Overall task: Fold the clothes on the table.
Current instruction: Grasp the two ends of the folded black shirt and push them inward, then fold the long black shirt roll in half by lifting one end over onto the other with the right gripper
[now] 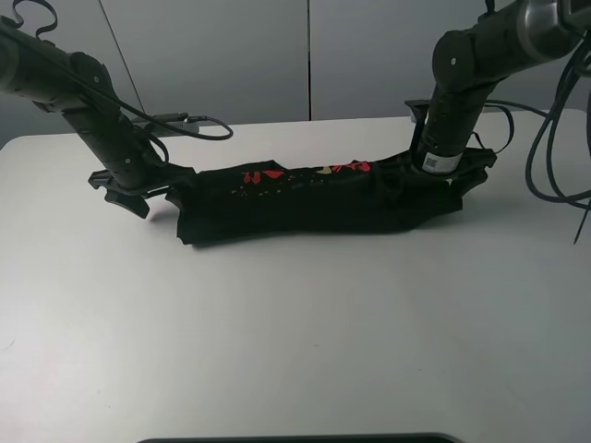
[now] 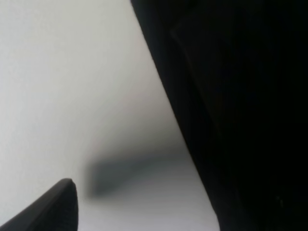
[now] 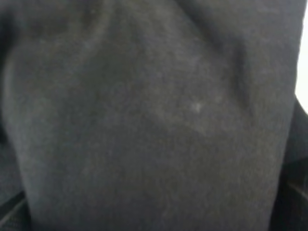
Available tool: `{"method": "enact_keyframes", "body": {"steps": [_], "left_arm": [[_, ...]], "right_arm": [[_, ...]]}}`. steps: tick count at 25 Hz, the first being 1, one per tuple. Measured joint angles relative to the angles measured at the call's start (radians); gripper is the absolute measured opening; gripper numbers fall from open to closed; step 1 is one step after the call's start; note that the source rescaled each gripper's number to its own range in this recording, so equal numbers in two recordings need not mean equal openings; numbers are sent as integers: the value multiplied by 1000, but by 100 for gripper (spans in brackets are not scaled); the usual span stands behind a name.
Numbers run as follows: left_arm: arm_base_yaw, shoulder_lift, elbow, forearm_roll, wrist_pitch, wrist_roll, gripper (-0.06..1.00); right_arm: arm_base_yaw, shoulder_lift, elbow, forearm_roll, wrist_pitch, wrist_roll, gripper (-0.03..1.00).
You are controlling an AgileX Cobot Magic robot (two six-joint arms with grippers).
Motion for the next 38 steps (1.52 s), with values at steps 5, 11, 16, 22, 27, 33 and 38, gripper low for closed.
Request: {"method": "enact_keyframes", "body": {"steps": [5, 11, 16, 22, 27, 33, 38], "left_arm": [[0, 0, 0, 0, 2, 0, 98], [0, 0, 0, 0, 2, 0, 98], [0, 0, 0, 1, 0, 2, 98], [0, 2, 0, 8, 0, 0, 98], [0, 2, 0, 10, 0, 0, 98], [0, 2, 0, 10, 2, 0, 98], [0, 2, 0, 10, 9, 0, 98]], "right_arm": [[0, 21, 0, -8, -8, 9, 100], [0, 29, -2, -4, -8, 10, 100], [0, 34, -3, 25, -21, 8, 72], [0, 34, -5, 35, -26, -26, 13], [0, 34, -7, 62, -26, -85, 13], [0, 19, -5, 78, -14, -142, 13], [0, -46, -13, 72, 45, -166, 13]]}}
